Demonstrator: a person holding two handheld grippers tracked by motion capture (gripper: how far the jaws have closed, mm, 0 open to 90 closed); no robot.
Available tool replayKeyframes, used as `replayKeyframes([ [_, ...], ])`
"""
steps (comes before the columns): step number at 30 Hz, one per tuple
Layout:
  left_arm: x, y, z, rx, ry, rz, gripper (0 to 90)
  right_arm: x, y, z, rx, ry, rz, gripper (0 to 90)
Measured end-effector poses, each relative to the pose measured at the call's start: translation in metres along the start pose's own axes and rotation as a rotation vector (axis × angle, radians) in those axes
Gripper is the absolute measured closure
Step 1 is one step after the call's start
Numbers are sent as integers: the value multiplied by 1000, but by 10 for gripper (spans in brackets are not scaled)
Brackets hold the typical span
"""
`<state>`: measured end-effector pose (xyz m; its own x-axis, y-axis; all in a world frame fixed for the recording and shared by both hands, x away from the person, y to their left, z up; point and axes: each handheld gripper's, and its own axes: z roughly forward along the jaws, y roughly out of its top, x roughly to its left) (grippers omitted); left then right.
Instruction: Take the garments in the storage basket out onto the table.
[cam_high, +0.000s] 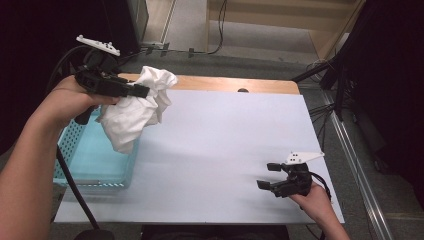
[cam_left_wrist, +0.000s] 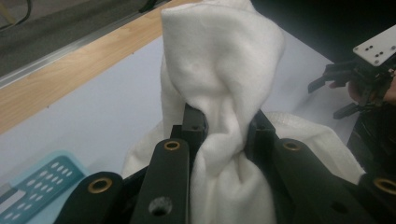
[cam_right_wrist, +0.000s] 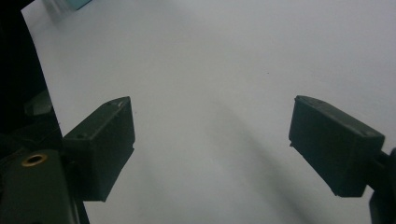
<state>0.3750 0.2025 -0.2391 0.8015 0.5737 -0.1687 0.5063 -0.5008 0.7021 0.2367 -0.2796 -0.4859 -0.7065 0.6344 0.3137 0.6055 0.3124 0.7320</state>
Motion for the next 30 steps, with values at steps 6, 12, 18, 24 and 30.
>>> replayKeyframes([
  [6,-16,20,7,1,-16,28,752,0,0,-1,-2,-1,0,128],
  [12,-29,35,15,0,-44,61,751,1,0,-1,-1,-1,1,128],
  [18,-39,45,26,4,-64,90,751,1,0,-2,-5,-1,-2,128],
  [24,-52,54,42,6,-98,111,749,1,0,-3,-10,-2,1,128],
  [30,-68,60,61,-6,-156,138,749,0,0,-3,-8,-1,4,128],
])
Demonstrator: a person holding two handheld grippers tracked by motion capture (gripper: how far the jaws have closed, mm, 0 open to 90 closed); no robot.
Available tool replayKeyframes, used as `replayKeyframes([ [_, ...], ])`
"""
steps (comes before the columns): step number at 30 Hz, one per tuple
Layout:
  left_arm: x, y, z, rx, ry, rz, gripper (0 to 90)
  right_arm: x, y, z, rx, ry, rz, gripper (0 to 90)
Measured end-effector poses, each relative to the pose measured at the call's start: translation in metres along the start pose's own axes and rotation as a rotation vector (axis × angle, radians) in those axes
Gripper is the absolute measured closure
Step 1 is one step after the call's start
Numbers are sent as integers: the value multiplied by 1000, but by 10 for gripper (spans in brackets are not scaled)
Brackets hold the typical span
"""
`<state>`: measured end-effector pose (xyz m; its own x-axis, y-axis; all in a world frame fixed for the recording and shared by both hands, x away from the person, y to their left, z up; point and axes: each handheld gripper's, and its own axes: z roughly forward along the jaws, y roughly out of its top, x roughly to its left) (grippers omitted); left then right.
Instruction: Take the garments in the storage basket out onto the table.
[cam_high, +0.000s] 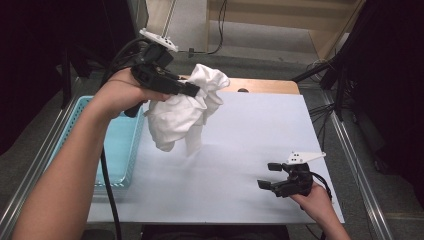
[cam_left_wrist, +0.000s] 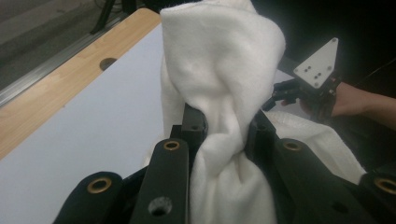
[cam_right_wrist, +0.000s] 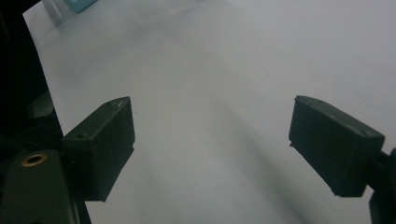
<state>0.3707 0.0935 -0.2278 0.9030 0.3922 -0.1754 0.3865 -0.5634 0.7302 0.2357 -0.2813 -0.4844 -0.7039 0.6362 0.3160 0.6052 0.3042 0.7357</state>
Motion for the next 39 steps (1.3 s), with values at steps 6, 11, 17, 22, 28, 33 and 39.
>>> replayKeyframes([
  [6,-10,5,27,-5,-50,24,749,0,0,-1,-5,-3,1,128],
  [11,-20,10,46,6,-74,44,749,0,-1,-2,-10,-3,4,128],
  [17,-27,17,65,7,-114,54,749,-1,-1,-3,-17,-6,11,128],
  [22,-33,17,78,5,-126,68,749,0,-1,-4,-16,-6,12,128],
  [28,-35,0,94,-24,-129,51,748,-1,-2,-6,-15,-11,15,128],
  [33,-39,-17,110,-21,-121,41,748,2,0,-5,-23,-9,8,128],
  [39,-36,-35,131,1,-120,15,748,3,1,-2,-12,-10,-2,128],
])
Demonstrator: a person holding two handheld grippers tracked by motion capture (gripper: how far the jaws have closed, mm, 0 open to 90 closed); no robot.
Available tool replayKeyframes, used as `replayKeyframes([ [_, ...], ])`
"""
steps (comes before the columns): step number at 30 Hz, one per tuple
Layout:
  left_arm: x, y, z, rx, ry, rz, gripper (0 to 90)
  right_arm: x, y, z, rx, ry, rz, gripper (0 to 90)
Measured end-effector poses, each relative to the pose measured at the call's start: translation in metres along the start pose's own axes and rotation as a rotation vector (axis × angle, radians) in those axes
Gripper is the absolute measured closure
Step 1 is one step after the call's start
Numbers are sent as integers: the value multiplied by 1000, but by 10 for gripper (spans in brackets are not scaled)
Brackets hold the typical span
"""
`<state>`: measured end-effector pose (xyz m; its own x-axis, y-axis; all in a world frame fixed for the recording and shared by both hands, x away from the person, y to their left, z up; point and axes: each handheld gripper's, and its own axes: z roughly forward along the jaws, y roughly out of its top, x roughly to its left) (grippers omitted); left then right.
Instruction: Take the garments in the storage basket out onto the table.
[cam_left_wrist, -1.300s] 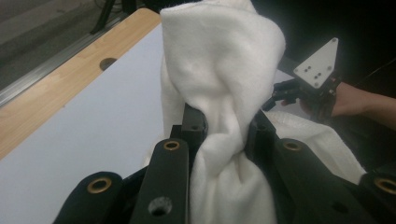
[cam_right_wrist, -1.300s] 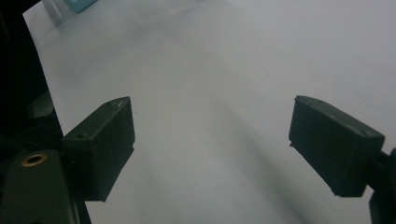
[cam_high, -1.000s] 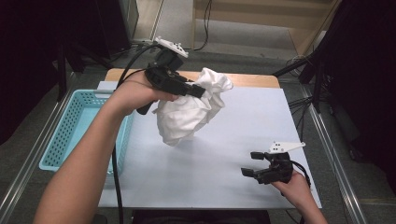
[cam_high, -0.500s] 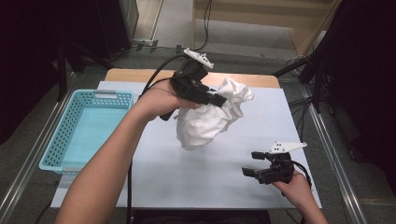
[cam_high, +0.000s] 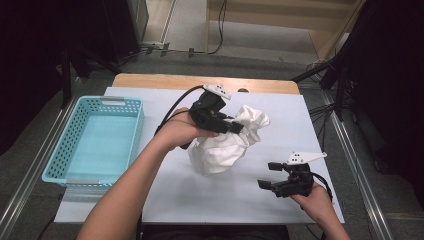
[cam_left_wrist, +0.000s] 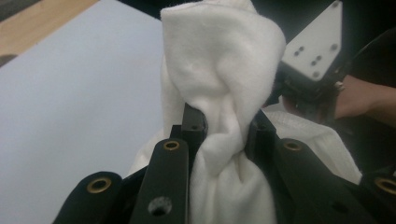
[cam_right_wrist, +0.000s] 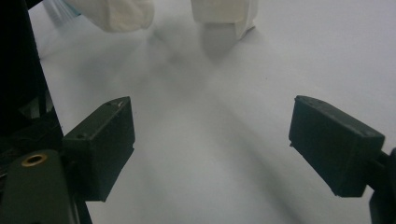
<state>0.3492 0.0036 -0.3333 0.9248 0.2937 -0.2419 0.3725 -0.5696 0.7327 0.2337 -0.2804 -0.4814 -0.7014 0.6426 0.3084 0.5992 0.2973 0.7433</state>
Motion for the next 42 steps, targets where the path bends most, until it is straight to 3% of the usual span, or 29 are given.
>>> replayKeyframes([
  [16,20,-44,34,4,55,-63,743,-4,0,-1,-15,-9,3,128],
  [26,27,-75,47,11,82,-67,733,-4,2,3,-1,-4,-3,128],
  [31,34,-94,51,-6,73,-110,721,-4,6,6,-17,3,6,128],
  [36,41,-101,55,15,99,-117,714,-3,9,11,-14,10,5,128],
  [40,44,-108,62,43,116,-115,682,-2,8,10,-6,6,-5,128],
  [42,44,-109,63,29,119,-110,614,-1,7,10,-1,6,-4,128],
])
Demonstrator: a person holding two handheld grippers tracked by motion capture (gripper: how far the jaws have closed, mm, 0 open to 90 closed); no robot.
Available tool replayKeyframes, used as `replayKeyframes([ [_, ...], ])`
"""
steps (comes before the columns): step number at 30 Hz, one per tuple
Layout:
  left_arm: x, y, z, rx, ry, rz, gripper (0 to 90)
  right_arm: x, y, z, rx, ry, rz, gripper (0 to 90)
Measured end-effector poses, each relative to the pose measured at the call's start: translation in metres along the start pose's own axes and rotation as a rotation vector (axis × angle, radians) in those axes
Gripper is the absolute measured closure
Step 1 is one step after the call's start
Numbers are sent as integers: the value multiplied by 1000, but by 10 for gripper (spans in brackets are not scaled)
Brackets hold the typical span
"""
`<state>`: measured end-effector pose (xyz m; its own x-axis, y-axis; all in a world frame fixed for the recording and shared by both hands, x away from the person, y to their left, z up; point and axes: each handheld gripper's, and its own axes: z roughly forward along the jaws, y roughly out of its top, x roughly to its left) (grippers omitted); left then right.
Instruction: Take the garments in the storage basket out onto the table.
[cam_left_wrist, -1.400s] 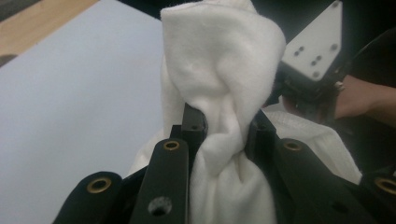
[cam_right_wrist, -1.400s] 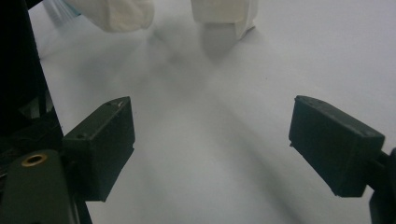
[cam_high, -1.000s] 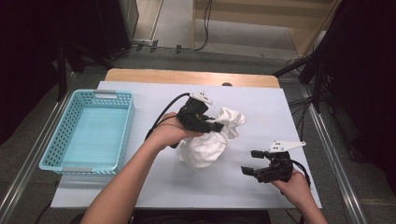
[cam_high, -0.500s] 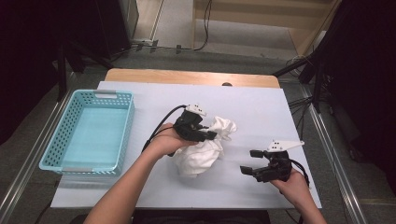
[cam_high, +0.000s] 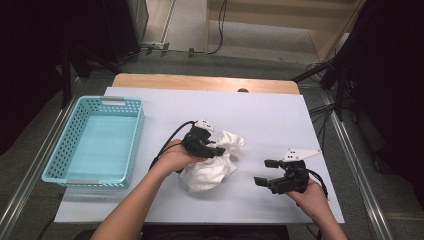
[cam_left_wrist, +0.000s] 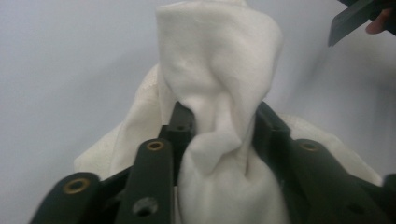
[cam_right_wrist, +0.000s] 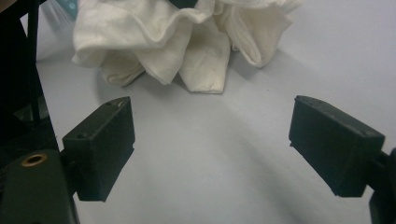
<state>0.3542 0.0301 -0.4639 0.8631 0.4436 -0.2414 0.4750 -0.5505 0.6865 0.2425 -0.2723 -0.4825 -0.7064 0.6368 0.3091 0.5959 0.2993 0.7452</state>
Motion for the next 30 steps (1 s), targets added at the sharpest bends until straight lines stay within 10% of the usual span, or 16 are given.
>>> replayKeyframes([
  [5,-1,1,-3,-56,13,34,458,0,-2,-2,0,0,0,128],
  [22,15,9,-24,-60,3,-111,260,1,-2,-1,10,2,-5,128],
  [30,19,10,-37,-112,34,-119,135,0,-3,-2,7,2,-4,128],
])
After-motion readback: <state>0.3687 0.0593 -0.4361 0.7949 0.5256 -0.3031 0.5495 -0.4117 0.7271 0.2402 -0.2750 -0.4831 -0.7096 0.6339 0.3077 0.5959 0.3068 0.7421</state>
